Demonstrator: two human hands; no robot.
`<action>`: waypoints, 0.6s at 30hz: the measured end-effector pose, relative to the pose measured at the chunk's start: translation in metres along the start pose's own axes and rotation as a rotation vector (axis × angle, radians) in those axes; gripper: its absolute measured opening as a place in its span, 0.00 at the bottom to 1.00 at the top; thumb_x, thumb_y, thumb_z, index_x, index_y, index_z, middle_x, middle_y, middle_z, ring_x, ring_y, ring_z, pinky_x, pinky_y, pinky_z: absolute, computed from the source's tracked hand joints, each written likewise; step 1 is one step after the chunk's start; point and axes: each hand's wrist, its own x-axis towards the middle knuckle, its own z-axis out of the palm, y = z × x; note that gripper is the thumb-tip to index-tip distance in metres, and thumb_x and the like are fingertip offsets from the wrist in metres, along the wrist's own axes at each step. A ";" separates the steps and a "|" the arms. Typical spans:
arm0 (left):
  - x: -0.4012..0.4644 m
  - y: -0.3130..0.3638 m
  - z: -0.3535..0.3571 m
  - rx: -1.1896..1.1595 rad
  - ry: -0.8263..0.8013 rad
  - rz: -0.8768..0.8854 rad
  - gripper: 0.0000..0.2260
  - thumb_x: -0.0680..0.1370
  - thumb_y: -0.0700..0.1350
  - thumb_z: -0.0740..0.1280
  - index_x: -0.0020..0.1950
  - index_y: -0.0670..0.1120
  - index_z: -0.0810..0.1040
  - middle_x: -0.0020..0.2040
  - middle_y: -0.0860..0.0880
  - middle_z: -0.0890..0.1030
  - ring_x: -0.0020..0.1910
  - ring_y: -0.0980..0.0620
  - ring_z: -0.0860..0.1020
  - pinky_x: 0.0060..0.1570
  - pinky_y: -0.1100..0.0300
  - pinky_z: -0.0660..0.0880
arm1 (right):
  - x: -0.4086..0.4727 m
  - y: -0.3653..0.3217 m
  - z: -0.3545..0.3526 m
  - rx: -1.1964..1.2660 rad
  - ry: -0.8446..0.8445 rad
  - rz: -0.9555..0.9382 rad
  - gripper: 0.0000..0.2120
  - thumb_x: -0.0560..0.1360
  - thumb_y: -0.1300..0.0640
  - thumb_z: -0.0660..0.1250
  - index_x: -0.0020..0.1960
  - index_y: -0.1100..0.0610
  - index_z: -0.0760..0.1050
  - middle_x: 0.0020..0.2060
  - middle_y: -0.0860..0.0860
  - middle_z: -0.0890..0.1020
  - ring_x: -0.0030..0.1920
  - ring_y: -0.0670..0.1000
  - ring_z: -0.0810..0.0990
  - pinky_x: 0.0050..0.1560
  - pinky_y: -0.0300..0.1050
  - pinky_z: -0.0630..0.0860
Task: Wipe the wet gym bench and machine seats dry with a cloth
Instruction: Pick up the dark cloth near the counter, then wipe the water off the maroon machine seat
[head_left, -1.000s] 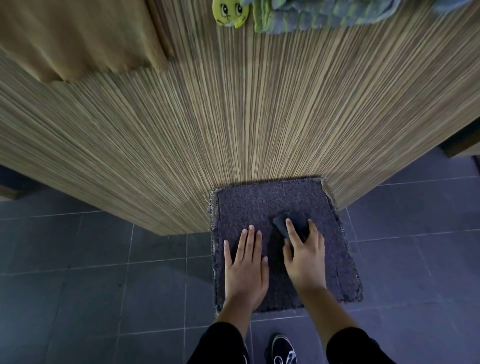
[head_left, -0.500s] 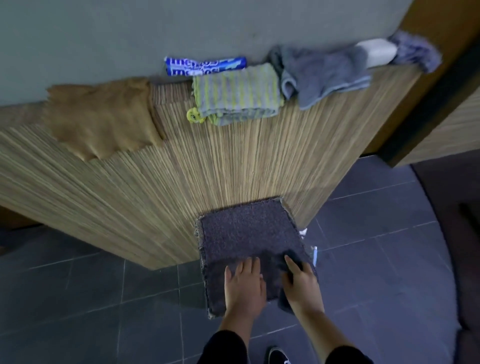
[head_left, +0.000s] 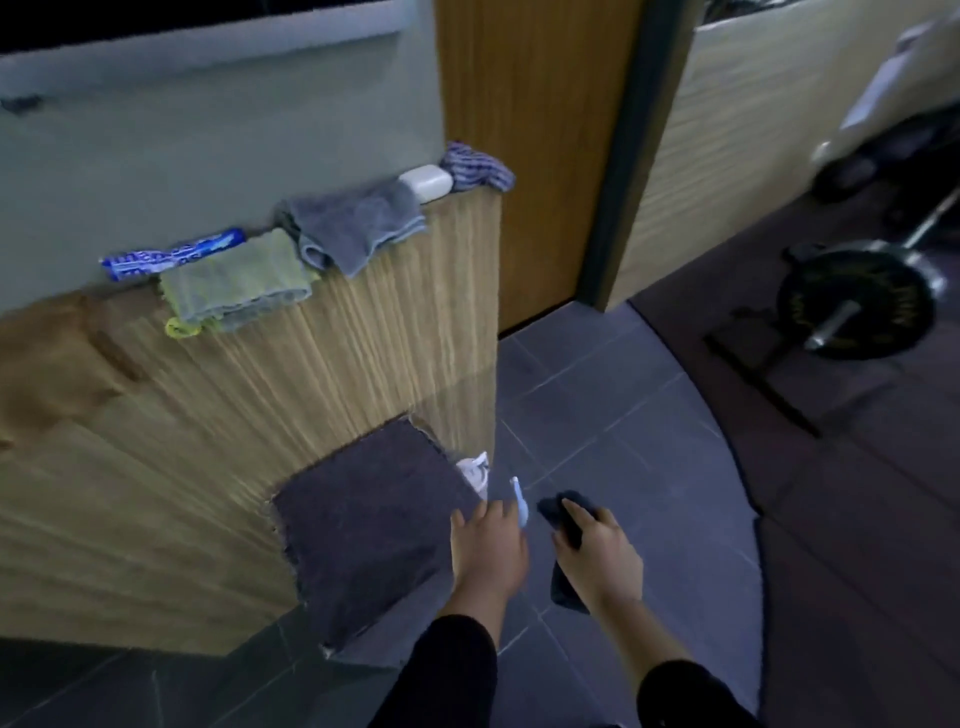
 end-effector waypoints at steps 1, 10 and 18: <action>0.002 0.016 -0.003 0.021 0.006 0.031 0.21 0.83 0.49 0.54 0.75 0.49 0.61 0.70 0.49 0.70 0.70 0.48 0.66 0.67 0.46 0.60 | 0.000 0.012 -0.011 0.002 0.029 0.021 0.22 0.77 0.45 0.60 0.71 0.43 0.65 0.62 0.50 0.72 0.59 0.54 0.75 0.53 0.49 0.75; 0.024 0.202 -0.015 0.122 -0.021 0.315 0.21 0.83 0.47 0.54 0.76 0.48 0.60 0.71 0.48 0.69 0.71 0.47 0.66 0.68 0.46 0.59 | -0.003 0.157 -0.110 0.008 0.222 0.191 0.23 0.77 0.45 0.59 0.71 0.45 0.65 0.59 0.49 0.73 0.55 0.51 0.76 0.45 0.44 0.74; -0.003 0.369 0.010 0.257 -0.051 0.660 0.19 0.83 0.48 0.53 0.74 0.48 0.62 0.69 0.48 0.71 0.69 0.48 0.67 0.67 0.47 0.61 | -0.054 0.288 -0.167 0.084 0.395 0.499 0.24 0.77 0.46 0.58 0.73 0.46 0.62 0.64 0.51 0.72 0.58 0.52 0.74 0.47 0.46 0.73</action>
